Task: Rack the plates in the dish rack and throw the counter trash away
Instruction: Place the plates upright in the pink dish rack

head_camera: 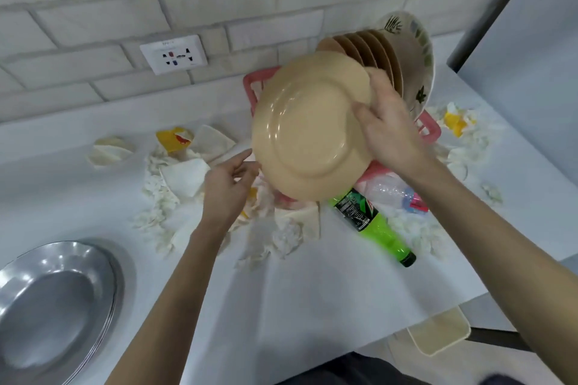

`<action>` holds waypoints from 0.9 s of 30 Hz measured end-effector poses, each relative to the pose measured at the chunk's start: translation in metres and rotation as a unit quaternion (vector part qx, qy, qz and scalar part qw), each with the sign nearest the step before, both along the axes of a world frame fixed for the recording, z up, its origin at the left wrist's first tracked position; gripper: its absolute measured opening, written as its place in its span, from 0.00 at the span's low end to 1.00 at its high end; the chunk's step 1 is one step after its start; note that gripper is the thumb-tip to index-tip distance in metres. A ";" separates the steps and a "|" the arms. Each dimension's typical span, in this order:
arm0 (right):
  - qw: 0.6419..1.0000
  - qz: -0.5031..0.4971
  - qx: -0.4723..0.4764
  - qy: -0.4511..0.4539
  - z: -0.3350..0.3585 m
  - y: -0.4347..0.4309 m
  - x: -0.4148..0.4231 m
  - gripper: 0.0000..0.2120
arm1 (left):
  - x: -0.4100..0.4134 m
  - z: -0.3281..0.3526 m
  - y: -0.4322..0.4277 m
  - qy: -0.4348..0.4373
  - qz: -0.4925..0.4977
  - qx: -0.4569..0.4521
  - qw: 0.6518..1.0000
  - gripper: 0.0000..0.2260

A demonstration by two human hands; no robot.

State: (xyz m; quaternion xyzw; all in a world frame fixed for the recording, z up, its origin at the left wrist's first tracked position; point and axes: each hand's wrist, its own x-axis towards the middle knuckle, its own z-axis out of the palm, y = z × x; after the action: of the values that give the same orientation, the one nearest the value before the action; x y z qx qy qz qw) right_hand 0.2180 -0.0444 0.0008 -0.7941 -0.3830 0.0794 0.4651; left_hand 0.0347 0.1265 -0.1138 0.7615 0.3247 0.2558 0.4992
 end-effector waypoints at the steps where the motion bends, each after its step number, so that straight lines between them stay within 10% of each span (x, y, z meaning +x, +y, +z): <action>1: 1.000 -0.006 -0.009 -0.024 0.005 -0.002 0.005 0.20 | 0.008 0.002 -0.005 0.009 -0.005 0.041 0.999 0.16; 8: 0.979 -0.008 -0.075 -0.188 0.034 0.009 0.046 0.21 | 0.050 -0.013 -0.020 0.110 -0.143 0.285 0.941 0.19; 18: 0.870 0.019 -0.259 -0.419 0.021 0.077 0.073 0.28 | 0.052 -0.030 -0.035 0.116 -0.144 0.250 0.950 0.19; 27: 0.871 -0.015 -0.316 -0.376 0.000 0.108 0.074 0.23 | 0.053 -0.037 -0.033 0.092 -0.144 0.235 0.957 0.26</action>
State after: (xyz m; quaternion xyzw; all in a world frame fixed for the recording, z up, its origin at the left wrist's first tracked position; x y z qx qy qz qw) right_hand 0.2920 0.0632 0.0003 -0.8740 -0.4719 -0.1153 0.0116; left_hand 0.0879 0.0934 -0.1509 0.9161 0.1870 0.1797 0.3058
